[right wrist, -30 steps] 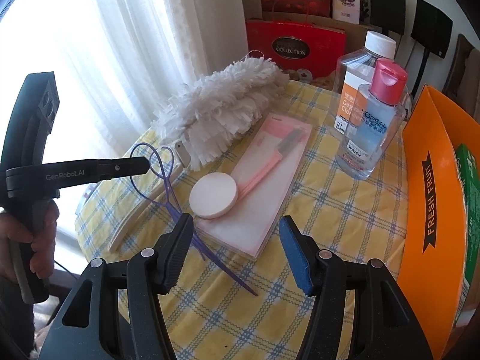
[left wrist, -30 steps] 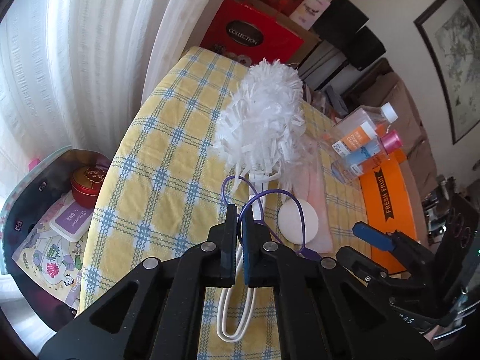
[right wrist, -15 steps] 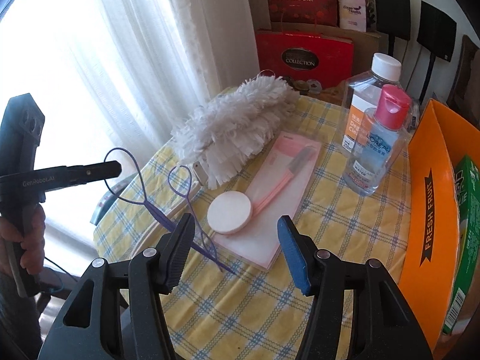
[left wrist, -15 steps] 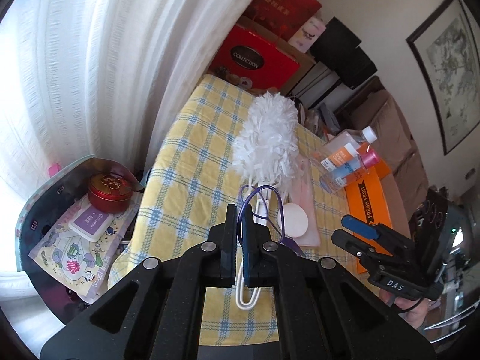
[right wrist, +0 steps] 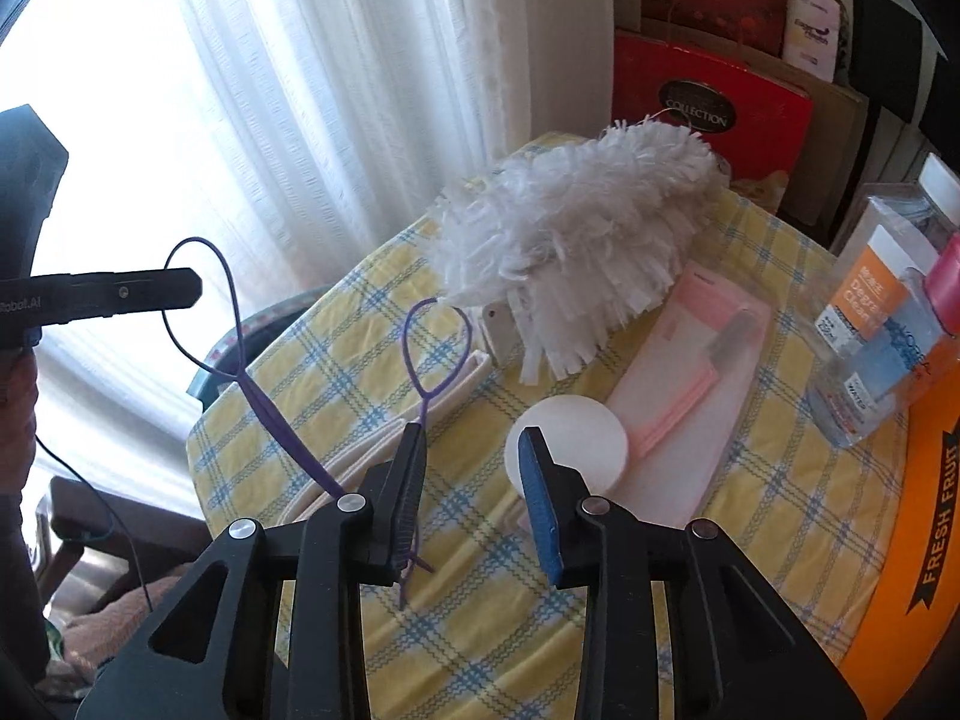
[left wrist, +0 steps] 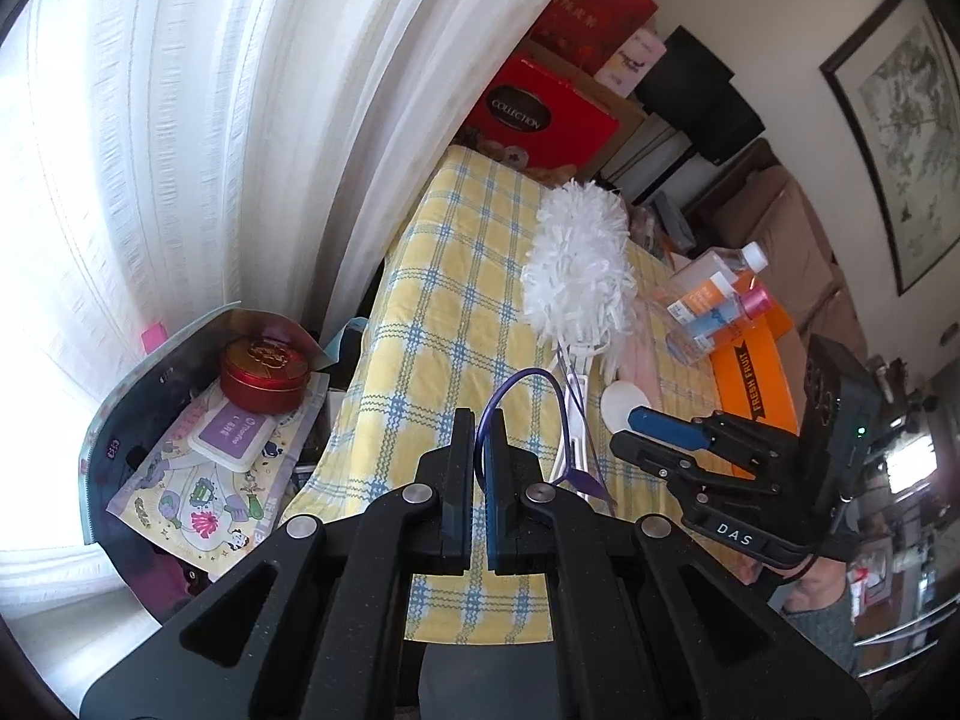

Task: Organize objects

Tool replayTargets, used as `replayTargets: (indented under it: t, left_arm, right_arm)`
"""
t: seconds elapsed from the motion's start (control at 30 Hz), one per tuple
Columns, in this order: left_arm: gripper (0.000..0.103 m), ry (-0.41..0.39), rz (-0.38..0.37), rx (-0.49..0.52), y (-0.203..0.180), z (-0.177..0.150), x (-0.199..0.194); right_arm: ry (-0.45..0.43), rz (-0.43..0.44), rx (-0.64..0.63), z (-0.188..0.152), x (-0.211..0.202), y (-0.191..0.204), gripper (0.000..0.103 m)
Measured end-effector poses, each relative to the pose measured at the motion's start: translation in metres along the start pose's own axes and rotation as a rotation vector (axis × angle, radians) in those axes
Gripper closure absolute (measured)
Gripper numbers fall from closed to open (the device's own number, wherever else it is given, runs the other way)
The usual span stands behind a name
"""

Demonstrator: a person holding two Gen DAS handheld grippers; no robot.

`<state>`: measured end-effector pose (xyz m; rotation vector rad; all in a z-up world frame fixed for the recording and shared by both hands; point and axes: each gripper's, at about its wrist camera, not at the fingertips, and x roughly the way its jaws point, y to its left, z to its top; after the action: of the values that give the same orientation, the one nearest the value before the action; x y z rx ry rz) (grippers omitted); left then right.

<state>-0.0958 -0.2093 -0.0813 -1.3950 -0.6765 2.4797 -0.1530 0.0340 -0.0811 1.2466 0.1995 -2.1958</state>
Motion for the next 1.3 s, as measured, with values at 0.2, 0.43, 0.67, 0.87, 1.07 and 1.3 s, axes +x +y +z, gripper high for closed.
replayTargets:
  t: [0.2,0.43,0.67,0.87,1.07,1.3]
  left_arm:
    - [0.101,0.007,-0.001,-0.003,0.002,0.0,0.004]
    - [0.101,0.014,-0.005,-0.022,0.007,0.0,0.009]
    - [0.101,0.02,-0.008,-0.027,0.008,0.0,0.012]
    - [0.101,0.026,-0.014,-0.034,0.008,-0.001,0.016]
    - [0.101,0.03,-0.028,-0.041,0.007,0.0,0.018]
    - [0.101,0.036,-0.067,-0.049,0.003,0.001,0.017]
  right_arm:
    - [-0.007,0.033,0.018,0.003,0.004,0.003,0.07]
    - [-0.037,-0.042,-0.034,0.023,0.009,0.017,0.07]
    - [-0.028,-0.057,-0.088,0.036,0.025,0.035,0.081]
    - [0.027,-0.041,-0.063,0.039,0.042,0.026,0.093]
    - [0.015,0.034,-0.034,0.038,0.04,0.02,0.1]
    - [-0.083,0.112,0.052,0.039,0.006,0.008,0.101]
